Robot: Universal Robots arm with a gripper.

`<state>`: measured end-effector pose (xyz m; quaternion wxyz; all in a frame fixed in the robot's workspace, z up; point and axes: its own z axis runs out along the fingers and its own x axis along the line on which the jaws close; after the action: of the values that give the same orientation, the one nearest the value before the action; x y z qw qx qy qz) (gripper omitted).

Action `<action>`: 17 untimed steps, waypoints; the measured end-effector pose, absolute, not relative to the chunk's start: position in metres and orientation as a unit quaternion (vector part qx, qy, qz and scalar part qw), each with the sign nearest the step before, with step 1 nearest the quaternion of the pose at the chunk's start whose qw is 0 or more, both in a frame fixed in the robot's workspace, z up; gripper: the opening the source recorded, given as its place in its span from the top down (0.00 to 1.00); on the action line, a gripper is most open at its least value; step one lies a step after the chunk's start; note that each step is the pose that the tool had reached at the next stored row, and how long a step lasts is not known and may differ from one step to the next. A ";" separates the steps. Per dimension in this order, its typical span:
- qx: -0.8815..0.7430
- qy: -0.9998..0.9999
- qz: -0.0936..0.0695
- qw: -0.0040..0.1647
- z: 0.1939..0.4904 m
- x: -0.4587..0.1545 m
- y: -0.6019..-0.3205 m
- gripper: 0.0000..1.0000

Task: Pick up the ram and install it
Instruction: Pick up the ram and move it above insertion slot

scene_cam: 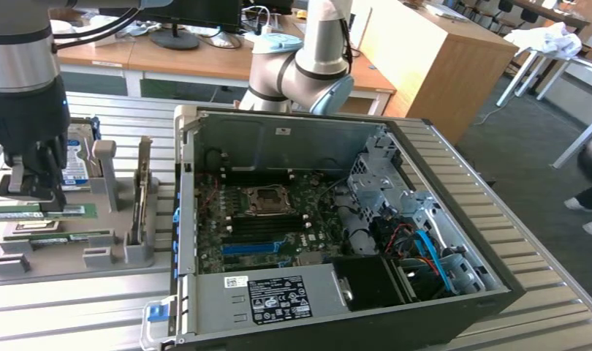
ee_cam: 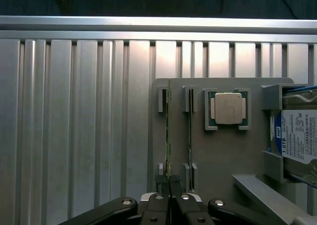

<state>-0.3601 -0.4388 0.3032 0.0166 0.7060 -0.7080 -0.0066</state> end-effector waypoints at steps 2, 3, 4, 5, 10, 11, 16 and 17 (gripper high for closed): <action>0.706 -0.708 -0.007 0.017 0.304 -0.360 -0.439 0.88; 0.706 -0.708 -0.007 0.017 0.304 -0.360 -0.439 0.88; 0.706 -0.708 -0.007 0.017 0.304 -0.360 -0.439 0.88; 0.706 -0.708 -0.007 0.017 0.304 -0.360 -0.439 0.88; 0.706 -0.708 -0.007 0.017 0.306 -0.360 -0.439 0.88; 0.706 -0.708 -0.007 0.017 0.306 -0.360 -0.439 0.88; 0.706 -0.708 -0.007 0.017 0.308 -0.360 -0.439 0.88; 0.706 -0.708 -0.007 0.017 0.309 -0.360 -0.439 0.88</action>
<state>-0.3600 -0.4388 0.3086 0.0166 0.7060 -0.7079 -0.0066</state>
